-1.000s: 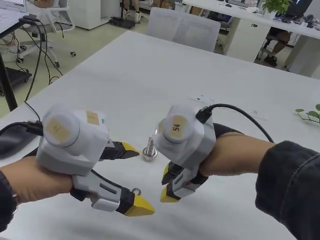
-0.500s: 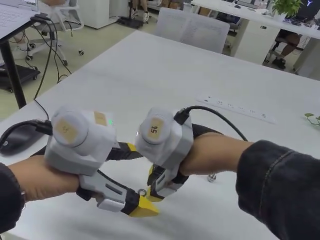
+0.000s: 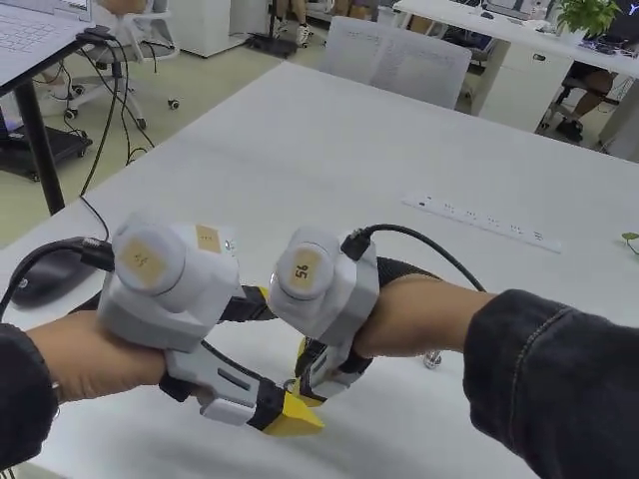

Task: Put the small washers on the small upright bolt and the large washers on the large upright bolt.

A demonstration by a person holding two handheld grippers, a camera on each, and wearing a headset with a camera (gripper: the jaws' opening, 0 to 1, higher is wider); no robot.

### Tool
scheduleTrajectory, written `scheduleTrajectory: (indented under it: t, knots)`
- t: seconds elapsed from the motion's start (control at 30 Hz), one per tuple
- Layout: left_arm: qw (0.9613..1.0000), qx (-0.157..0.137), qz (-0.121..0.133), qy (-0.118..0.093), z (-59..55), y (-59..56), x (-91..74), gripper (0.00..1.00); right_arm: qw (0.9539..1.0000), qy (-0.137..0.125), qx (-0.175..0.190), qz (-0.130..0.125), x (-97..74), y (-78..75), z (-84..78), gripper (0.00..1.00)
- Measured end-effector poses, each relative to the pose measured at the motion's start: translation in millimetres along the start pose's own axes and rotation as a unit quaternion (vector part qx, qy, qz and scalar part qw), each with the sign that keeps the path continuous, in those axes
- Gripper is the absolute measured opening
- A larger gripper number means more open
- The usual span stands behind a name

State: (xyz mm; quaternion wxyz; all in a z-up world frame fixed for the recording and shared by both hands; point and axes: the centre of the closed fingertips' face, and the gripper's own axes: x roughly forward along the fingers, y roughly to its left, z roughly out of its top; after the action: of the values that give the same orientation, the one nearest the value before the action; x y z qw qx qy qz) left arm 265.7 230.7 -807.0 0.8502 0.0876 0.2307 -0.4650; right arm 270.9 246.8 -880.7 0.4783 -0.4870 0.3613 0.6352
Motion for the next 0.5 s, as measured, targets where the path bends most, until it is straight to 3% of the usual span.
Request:
scheduleTrajectory:
  t: [0.5]
  knots:
    - [1.0,0.0,-0.002,-0.001,-0.7,-0.8,-0.3,0.75,0.9999,0.003,-0.013,-0.006,-0.2,5.3,1.4,0.15]
